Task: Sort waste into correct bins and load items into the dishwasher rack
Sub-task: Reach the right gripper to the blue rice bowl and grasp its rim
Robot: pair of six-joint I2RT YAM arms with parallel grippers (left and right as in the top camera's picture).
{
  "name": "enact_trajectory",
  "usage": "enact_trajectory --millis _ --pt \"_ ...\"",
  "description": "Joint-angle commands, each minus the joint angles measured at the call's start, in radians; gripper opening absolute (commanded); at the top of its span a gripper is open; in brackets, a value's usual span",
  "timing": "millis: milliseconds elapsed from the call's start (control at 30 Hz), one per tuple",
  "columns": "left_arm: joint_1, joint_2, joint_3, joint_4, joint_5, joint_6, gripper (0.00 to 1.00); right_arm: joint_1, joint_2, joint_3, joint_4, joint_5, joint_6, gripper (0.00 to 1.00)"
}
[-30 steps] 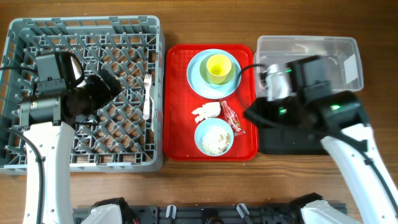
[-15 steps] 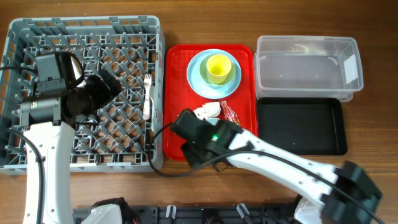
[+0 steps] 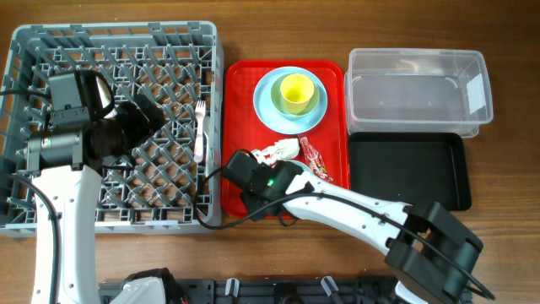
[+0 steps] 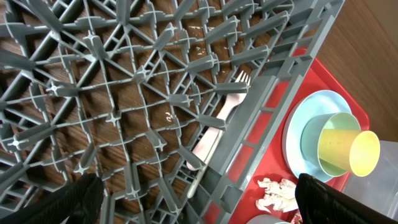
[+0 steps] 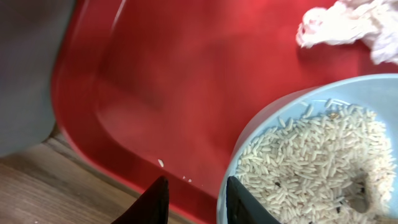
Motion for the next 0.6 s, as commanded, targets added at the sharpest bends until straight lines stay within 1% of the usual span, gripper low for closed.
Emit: enact_trajectory --millis 0,33,100,167,400,567 --pt "0.006 -0.003 0.015 0.002 0.008 -0.002 1.00 -0.003 0.028 -0.006 -0.002 -0.005 0.010 0.30" --pt "0.006 -0.003 0.015 0.002 0.008 -0.002 1.00 -0.003 0.028 -0.006 -0.001 -0.005 0.011 0.28" --pt "0.006 -0.003 0.015 0.002 0.008 -0.002 1.00 -0.003 0.028 -0.006 -0.002 -0.005 0.011 0.16" --pt "0.006 -0.003 0.015 0.002 0.008 -0.002 1.00 -0.003 0.028 -0.006 -0.015 -0.006 0.011 0.13" --pt "0.006 -0.003 0.015 0.002 0.008 -0.002 1.00 -0.003 0.028 -0.006 -0.039 -0.006 0.013 0.13" --pt "0.006 -0.003 0.015 0.002 0.008 -0.002 1.00 -0.003 0.028 -0.006 -0.043 -0.006 0.014 0.11"
